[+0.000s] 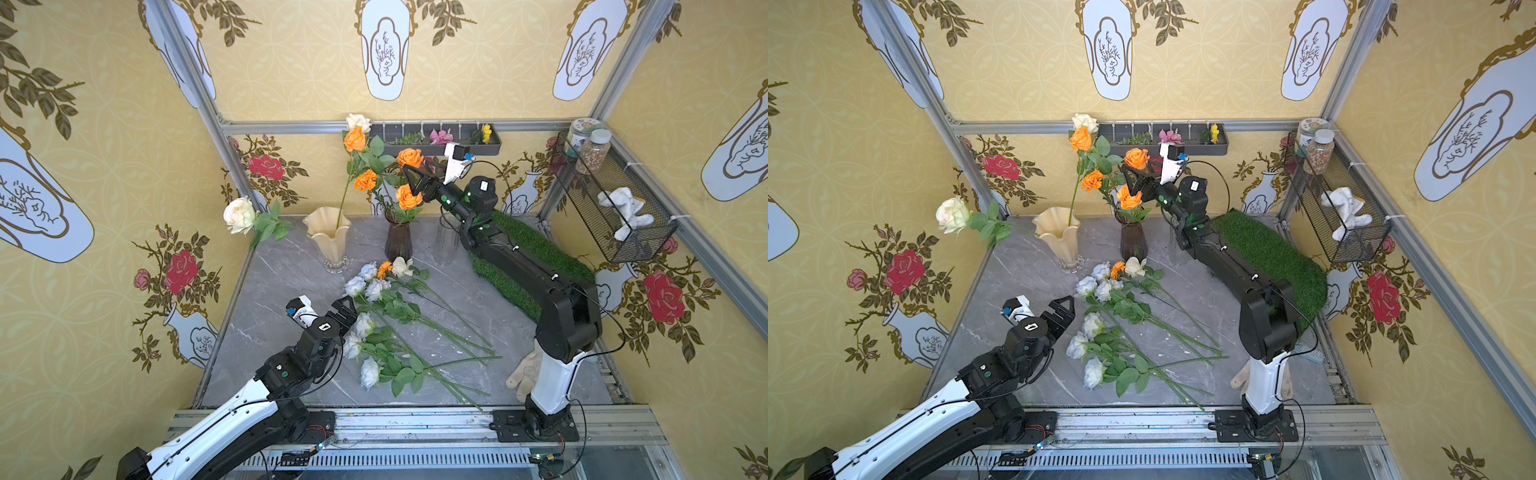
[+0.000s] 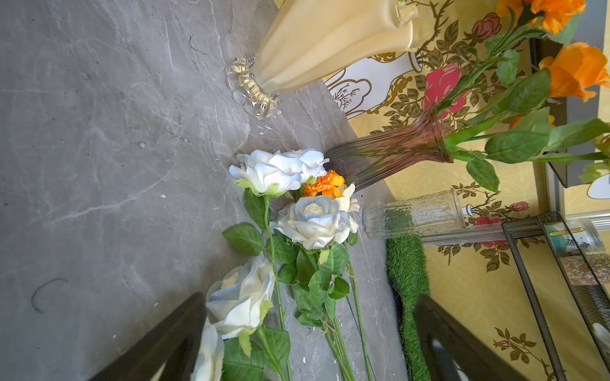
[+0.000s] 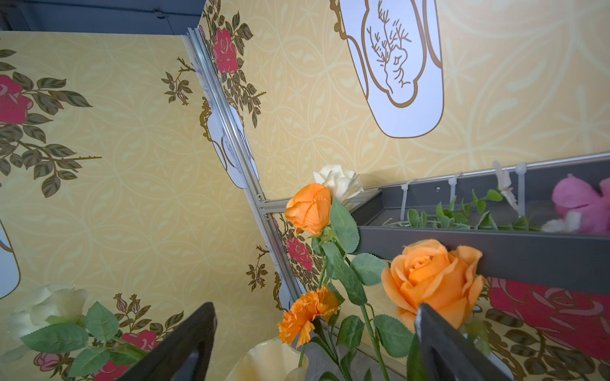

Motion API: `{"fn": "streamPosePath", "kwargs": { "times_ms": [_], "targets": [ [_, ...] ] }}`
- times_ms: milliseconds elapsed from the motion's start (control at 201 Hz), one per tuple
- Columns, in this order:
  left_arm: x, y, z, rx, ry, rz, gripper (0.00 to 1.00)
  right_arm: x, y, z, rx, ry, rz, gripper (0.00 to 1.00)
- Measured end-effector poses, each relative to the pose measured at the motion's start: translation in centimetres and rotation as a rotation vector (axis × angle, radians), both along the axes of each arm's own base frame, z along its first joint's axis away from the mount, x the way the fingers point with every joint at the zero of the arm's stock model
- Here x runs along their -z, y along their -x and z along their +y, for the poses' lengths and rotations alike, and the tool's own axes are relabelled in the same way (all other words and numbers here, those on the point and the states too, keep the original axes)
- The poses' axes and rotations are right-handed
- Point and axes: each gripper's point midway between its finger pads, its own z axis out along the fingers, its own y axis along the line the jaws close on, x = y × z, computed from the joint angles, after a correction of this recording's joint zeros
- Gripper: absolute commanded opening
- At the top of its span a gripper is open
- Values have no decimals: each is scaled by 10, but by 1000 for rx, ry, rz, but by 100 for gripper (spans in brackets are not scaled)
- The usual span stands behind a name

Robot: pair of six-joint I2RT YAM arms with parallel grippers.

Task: Arrange the flowers in different vases according to their colors
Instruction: Insert the flower into the vase, then pick up the flower at the center of the board.

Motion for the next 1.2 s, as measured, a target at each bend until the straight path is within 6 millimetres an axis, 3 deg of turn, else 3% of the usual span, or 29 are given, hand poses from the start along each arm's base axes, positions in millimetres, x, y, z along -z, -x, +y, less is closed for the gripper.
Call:
{"fn": "streamPosePath", "kwargs": {
  "times_ms": [299,443,543,618,772,867,947,1041,1201],
  "targets": [
    [-4,2,2,0,20,-19,100,-43,30,-45,63,19,44,97],
    [-3,5,5,0,32,-30,100,-37,39,-112,161,-21,198,97],
    [-4,7,7,-1,46,-41,100,3,43,-161,197,-54,395,97],
    [-5,8,8,-3,57,-47,100,40,55,-172,189,-32,557,97],
    [-5,10,8,0,75,-50,100,93,106,-146,111,124,756,97],
    [-5,10,7,5,79,-51,100,136,134,-129,90,252,872,99],
    [-4,11,5,16,82,-46,100,175,156,-115,77,372,970,92],
    [-3,11,4,24,75,-40,100,217,179,-97,52,521,1061,74],
    [-6,12,1,47,76,-40,100,279,198,-84,60,730,1171,56]
  ]
}}
